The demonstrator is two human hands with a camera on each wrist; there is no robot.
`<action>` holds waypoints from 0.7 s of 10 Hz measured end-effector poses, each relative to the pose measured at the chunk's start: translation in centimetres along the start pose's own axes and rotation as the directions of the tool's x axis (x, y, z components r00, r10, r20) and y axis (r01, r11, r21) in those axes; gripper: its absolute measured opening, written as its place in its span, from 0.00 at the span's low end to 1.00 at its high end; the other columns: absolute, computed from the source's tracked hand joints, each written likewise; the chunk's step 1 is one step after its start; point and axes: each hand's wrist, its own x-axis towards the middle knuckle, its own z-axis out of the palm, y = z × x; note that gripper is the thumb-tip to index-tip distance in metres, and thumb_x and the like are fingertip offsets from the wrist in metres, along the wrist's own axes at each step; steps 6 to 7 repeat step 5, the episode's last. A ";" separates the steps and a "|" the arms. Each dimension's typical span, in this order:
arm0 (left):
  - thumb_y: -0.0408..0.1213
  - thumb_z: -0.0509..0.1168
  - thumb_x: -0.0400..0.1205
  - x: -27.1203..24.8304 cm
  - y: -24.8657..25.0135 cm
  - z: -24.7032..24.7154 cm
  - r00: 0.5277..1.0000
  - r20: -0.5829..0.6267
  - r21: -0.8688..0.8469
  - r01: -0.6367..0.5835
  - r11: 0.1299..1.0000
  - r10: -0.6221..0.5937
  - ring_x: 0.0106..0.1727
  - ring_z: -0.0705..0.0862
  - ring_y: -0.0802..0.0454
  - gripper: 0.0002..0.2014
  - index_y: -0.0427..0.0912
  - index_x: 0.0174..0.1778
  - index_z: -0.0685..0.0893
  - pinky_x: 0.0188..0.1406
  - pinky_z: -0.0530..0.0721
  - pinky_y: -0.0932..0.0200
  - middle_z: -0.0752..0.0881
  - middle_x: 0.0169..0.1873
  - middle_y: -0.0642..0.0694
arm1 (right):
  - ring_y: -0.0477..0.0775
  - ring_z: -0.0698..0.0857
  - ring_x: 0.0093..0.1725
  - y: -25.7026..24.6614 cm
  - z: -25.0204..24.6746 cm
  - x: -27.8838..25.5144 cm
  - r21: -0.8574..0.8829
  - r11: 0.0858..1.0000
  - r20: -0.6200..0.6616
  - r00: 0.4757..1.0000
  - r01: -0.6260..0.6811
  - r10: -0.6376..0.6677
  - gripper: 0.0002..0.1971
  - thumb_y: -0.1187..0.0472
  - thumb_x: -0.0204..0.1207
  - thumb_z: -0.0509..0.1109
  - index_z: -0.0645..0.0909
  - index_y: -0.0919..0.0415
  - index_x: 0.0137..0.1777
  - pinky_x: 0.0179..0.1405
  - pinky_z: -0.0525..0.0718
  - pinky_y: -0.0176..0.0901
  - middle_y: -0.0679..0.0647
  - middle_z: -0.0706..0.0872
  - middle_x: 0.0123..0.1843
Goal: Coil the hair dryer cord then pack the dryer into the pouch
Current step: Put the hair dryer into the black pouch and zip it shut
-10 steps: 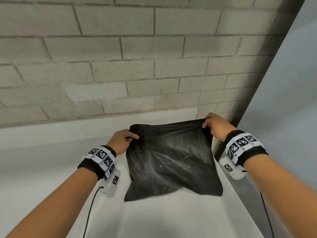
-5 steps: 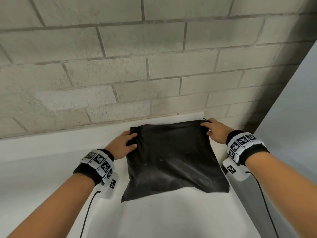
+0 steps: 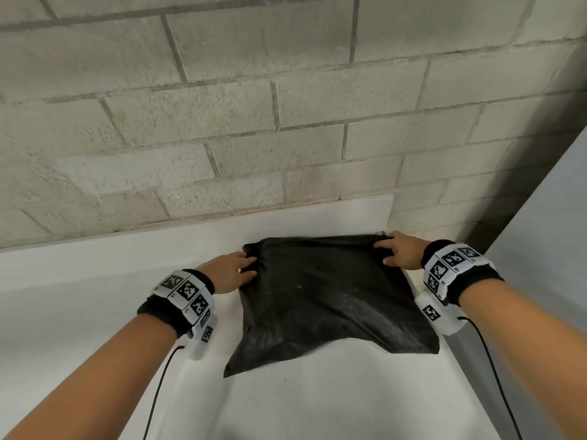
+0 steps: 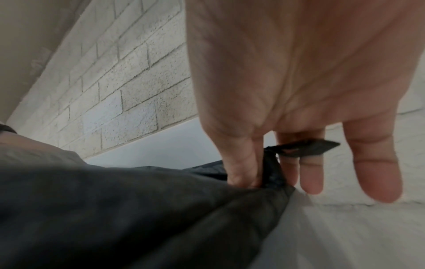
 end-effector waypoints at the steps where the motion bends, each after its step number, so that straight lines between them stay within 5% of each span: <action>1: 0.46 0.50 0.85 -0.3 0.6 0.5 1.000 0.007 -0.015 -0.005 1.000 0.005 0.78 0.64 0.44 0.26 0.46 0.79 0.56 0.77 0.58 0.56 0.60 0.79 0.44 | 0.63 0.70 0.72 0.0 -0.3 -0.7 0.038 0.999 -0.061 0.998 0.011 -0.008 0.24 0.59 0.80 0.62 0.65 0.54 0.76 0.72 0.67 0.46 0.63 0.65 0.75; 3: 0.46 0.54 0.83 -2.2 0.2 1.2 0.997 -0.058 -0.085 0.041 0.996 -0.046 0.73 0.69 0.41 0.25 0.51 0.78 0.59 0.75 0.63 0.52 0.70 0.74 0.39 | 0.63 0.69 0.71 -1.0 -1.0 -3.7 0.016 1.000 -0.205 0.979 -0.003 0.006 0.25 0.60 0.79 0.62 0.66 0.55 0.76 0.73 0.67 0.49 0.63 0.67 0.74; 5: 0.45 0.60 0.81 -5.8 0.6 -0.6 0.995 -0.101 -0.147 0.002 0.989 -0.017 0.70 0.73 0.47 0.22 0.49 0.71 0.71 0.71 0.65 0.59 0.75 0.70 0.43 | 0.61 0.72 0.70 -3.8 -1.1 -8.6 0.027 0.997 -0.172 0.983 0.069 -0.064 0.23 0.59 0.80 0.60 0.65 0.55 0.76 0.71 0.68 0.47 0.62 0.71 0.72; 7: 0.45 0.60 0.81 -5.8 0.6 -0.6 0.995 -0.101 -0.147 0.002 0.989 -0.017 0.70 0.73 0.47 0.22 0.49 0.71 0.71 0.71 0.65 0.59 0.75 0.70 0.43 | 0.61 0.72 0.70 -3.8 -1.1 -8.6 0.027 0.997 -0.172 0.983 0.069 -0.064 0.23 0.59 0.80 0.60 0.65 0.55 0.76 0.71 0.68 0.47 0.62 0.71 0.72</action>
